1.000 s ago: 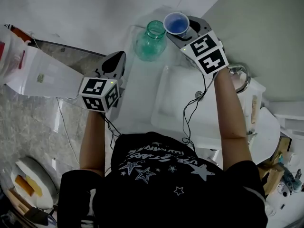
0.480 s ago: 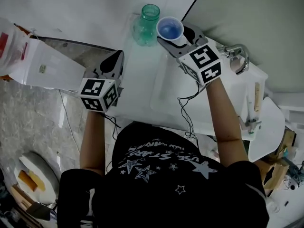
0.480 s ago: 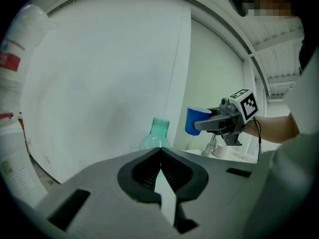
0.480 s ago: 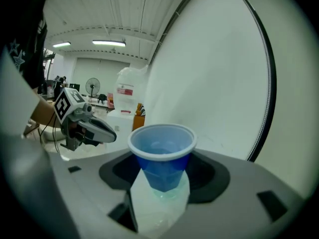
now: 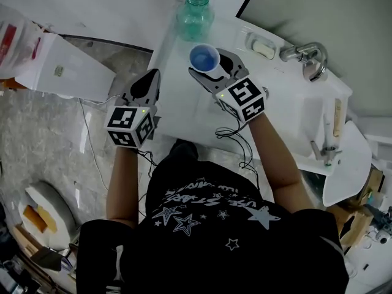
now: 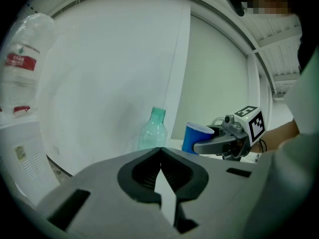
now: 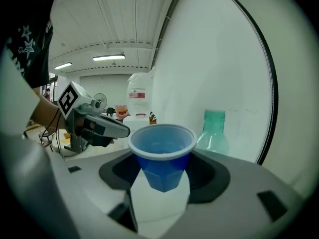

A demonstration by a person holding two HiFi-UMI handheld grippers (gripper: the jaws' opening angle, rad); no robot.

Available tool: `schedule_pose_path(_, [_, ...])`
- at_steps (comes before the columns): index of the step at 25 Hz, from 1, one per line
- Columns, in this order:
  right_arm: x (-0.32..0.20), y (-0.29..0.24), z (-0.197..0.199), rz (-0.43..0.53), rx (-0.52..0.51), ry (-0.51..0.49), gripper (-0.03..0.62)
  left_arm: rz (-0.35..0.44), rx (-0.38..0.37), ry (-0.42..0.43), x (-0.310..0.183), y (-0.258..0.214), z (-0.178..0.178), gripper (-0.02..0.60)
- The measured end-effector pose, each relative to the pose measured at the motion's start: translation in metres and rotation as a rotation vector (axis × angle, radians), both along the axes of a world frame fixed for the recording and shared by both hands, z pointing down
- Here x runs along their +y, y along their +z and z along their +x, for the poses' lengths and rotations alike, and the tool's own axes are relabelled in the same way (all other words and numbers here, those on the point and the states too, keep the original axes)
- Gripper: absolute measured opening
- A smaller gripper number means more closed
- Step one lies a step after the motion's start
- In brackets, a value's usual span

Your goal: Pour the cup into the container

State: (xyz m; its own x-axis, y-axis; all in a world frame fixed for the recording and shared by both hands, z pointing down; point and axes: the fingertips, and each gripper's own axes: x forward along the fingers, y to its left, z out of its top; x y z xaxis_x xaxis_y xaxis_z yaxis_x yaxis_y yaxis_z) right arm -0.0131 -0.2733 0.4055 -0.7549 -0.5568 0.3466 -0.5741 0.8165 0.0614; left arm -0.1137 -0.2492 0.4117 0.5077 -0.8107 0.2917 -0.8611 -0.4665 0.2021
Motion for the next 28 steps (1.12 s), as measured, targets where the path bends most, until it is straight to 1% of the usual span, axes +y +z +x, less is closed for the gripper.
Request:
schedule_pose_path(7, [0.026, 0.048, -0.013, -0.034, -0.001, -0.031, 0.275, -0.052, -0.016, -0.022, 0.03, 0.03, -0.005, 0.009])
schedule_pose_path(13, [0.035, 0.082, -0.024, -0.084, 0.013, -0.042, 0.275, -0.098, -0.022, -0.023, 0.041, 0.052, -0.008, 0.009])
schedule_pose_path(22, [0.031, 0.119, -0.028, -0.135, 0.01, -0.047, 0.275, -0.145, -0.043, 0.015, 0.049, 0.075, 0.0, 0.009])
schedule_pose_path(28, [0.031, 0.133, -0.031, -0.139, 0.026, -0.064, 0.276, -0.172, -0.04, 0.025, 0.052, 0.087, 0.005, 0.009])
